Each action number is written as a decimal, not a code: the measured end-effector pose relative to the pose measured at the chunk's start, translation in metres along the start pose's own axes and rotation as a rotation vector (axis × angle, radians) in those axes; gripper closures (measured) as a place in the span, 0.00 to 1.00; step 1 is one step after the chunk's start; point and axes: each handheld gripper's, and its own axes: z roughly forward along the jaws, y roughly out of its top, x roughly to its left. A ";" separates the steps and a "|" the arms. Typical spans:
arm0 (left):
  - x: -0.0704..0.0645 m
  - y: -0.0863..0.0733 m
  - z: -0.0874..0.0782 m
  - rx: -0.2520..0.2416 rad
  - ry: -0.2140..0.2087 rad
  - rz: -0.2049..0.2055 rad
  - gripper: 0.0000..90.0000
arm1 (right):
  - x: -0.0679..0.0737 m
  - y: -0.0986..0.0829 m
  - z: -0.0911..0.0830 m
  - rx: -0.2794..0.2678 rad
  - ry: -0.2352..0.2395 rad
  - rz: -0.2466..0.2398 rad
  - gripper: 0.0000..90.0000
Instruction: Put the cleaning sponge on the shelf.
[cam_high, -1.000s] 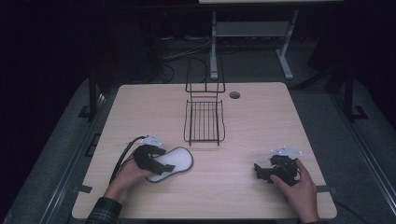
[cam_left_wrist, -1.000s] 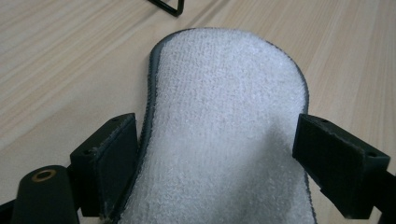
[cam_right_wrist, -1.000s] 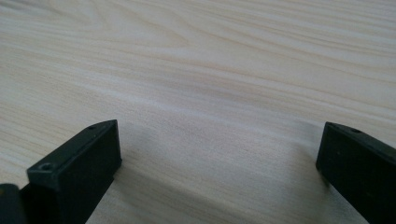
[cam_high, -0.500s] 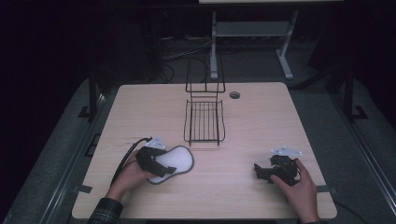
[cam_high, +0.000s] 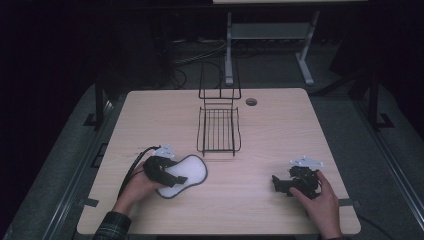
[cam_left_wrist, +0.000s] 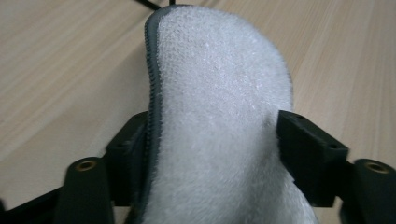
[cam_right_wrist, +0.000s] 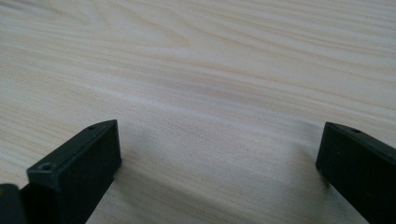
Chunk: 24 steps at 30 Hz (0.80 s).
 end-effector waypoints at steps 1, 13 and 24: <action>0.001 0.000 -0.003 -0.015 -0.002 -0.002 0.39 | 0.000 0.000 0.000 0.000 0.000 0.000 0.00; 0.005 -0.001 -0.019 -0.086 -0.033 -0.044 0.60 | 0.000 0.000 0.000 0.000 0.000 0.000 0.00; 0.006 0.004 -0.029 -0.130 -0.110 -0.071 0.75 | 0.000 0.000 0.000 0.000 0.000 0.000 0.00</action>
